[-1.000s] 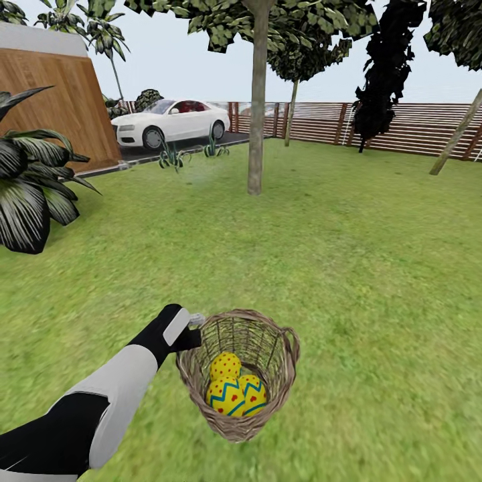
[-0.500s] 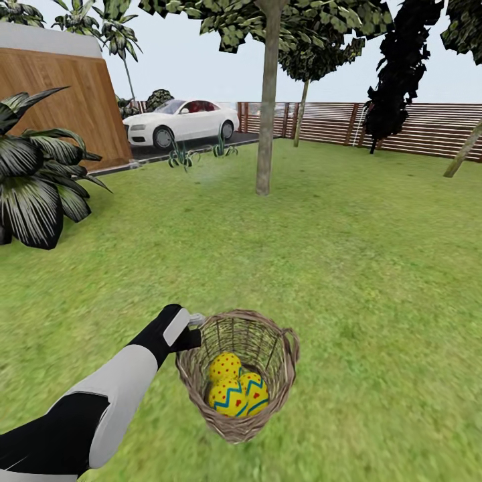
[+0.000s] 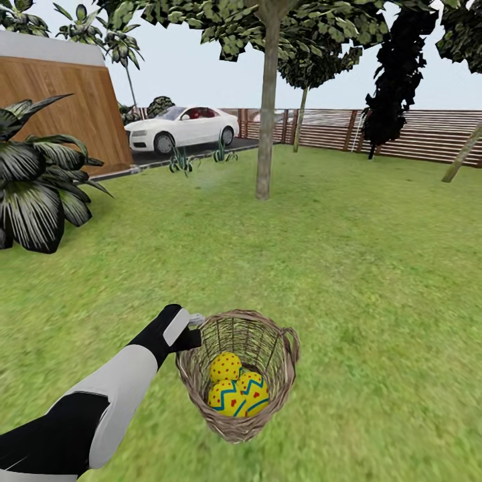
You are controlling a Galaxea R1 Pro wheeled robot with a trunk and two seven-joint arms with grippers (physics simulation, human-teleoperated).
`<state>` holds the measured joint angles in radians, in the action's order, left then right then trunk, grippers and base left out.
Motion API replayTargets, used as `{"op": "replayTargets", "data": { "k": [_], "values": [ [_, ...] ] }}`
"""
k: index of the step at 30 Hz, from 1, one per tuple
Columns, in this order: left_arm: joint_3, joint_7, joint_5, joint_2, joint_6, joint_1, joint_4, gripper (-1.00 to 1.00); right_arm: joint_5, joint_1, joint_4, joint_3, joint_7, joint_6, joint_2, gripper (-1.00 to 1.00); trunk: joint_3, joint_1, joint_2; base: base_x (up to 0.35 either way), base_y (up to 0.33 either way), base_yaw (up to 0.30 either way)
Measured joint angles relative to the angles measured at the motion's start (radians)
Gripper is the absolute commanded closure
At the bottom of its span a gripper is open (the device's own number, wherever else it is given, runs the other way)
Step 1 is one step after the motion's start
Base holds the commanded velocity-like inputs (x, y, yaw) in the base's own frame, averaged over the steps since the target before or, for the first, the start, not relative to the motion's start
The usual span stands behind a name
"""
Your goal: Take the three Easter eggs out of the wicker basket on the lawn in the garden, then place them on the lawn next to a single tree (choose any tree) so that all three eggs are next to the same tree and none are left in the basket.
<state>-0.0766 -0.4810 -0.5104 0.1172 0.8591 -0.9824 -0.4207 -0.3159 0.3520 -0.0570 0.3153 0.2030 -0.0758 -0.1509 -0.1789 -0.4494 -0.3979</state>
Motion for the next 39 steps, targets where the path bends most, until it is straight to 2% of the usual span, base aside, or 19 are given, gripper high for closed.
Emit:
{"op": "replayTargets", "data": {
  "k": [28, 39],
  "values": [
    [0.0, 0.0, 0.0, 0.0, 0.0, 0.0, 0.0, 1.0, 0.0, 0.0, -0.002, 0.0, 0.0, 0.0, 0.0, -1.0, 0.043, 0.0, 0.0, 0.0, 0.0, 0.0],
    [0.0, 0.0, 0.0, 0.0, 0.0, 0.0, 0.0, 1.0, -0.008, 0.0, -0.001, 0.0, -0.002, 0.002, -0.002, -1.0, 0.044, 0.0, 0.0, 0.0, 0.0, 0.0]
  ]
}}
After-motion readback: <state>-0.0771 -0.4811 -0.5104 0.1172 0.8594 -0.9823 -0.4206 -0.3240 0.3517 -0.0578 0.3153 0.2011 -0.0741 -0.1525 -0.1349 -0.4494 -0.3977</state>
